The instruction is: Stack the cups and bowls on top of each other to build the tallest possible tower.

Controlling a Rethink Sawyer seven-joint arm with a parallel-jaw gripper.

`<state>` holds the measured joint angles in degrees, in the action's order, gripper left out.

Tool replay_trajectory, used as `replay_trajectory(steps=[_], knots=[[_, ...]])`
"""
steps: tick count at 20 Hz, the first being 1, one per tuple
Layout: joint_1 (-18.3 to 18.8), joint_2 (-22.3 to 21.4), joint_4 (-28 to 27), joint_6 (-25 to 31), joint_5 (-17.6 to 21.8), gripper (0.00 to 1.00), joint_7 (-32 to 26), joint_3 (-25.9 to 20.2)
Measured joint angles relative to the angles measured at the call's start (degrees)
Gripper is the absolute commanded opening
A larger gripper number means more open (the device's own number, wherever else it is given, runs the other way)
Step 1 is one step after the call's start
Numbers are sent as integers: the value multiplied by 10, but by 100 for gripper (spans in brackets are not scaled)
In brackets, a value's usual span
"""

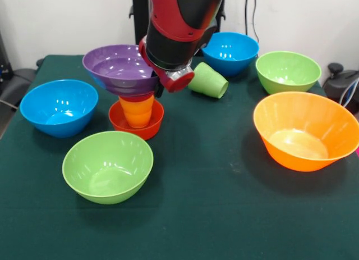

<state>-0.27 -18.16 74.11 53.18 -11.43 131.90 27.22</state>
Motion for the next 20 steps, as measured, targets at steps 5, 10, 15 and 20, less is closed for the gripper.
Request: replay_trajectory(steps=[5, 10, 15, 20], knots=[[3, 0, 0, 0, -5, 0, 0, -1], [7, 0, 0, 0, -11, 0, 0, -2], [11, 0, 0, 0, -16, 0, 0, -2], [14, 0, 0, 0, -18, 0, 0, -5]])
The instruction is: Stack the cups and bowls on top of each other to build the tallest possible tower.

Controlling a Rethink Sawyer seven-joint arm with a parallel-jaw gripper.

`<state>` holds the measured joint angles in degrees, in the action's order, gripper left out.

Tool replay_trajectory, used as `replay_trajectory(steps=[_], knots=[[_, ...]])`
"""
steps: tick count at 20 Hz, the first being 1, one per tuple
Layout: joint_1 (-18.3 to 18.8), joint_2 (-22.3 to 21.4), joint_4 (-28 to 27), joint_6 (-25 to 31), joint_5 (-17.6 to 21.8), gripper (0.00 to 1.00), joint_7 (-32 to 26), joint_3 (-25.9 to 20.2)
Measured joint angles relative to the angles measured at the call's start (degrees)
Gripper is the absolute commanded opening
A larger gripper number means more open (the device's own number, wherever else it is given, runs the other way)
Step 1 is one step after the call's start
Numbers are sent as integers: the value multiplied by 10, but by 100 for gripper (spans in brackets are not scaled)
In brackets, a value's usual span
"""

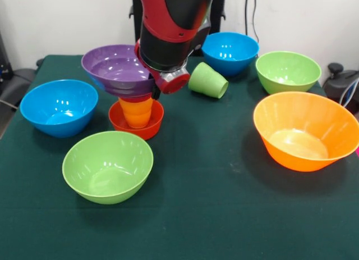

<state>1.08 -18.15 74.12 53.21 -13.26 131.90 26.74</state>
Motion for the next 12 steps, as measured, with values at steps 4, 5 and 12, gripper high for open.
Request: replay_trajectory(steps=[4, 5, 12], knots=[[2, -1, 0, 0, 0, 0, 0, -2], [3, -1, 0, 0, 0, 0, 0, -3], [17, -8, 2, 0, -2, 0, 0, -16]])
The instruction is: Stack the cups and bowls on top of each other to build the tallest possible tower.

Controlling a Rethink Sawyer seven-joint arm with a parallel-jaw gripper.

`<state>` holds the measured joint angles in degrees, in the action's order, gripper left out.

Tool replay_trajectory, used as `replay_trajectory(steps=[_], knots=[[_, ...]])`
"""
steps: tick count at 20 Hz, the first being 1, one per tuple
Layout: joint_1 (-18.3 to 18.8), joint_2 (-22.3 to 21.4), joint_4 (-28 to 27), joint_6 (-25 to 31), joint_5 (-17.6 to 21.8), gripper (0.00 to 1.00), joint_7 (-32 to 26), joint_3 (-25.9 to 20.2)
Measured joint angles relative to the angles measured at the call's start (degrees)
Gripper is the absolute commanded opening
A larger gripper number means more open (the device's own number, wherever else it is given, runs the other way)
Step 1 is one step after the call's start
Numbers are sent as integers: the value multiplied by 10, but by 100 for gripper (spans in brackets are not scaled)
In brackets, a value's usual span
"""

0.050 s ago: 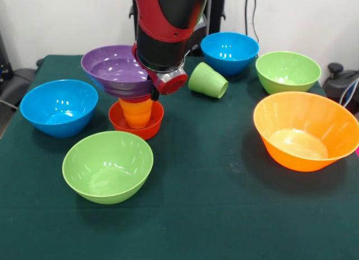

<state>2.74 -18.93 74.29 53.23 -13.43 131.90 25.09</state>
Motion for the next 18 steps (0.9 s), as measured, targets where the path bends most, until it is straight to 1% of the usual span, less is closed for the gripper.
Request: replay_trajectory(steps=[4, 18], knots=[[5, -4, 1, 0, 0, 0, 0, -5], [-1, -7, 5, -7, 0, 0, 0, -5]])
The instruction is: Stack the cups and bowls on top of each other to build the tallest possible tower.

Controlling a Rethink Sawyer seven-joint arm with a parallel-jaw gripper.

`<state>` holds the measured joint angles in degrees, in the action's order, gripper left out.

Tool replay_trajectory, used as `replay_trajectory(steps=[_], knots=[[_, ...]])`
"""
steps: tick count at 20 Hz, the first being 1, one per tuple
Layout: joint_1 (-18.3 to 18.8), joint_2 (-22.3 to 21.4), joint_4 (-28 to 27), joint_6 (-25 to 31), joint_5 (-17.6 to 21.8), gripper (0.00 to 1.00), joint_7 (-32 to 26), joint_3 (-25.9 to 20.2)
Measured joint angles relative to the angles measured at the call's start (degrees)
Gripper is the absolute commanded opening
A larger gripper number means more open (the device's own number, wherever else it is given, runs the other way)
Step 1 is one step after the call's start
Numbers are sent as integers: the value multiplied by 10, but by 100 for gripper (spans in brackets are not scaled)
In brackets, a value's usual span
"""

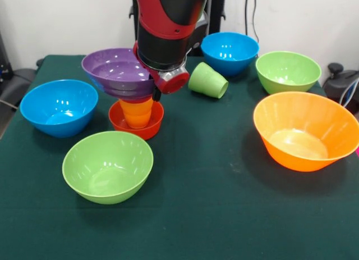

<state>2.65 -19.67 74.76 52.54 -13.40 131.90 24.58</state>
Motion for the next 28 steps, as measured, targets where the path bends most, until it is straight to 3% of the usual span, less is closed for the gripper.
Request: replay_trajectory(steps=[28], knots=[[12, -12, 11, 0, -2, 0, 0, -21]])
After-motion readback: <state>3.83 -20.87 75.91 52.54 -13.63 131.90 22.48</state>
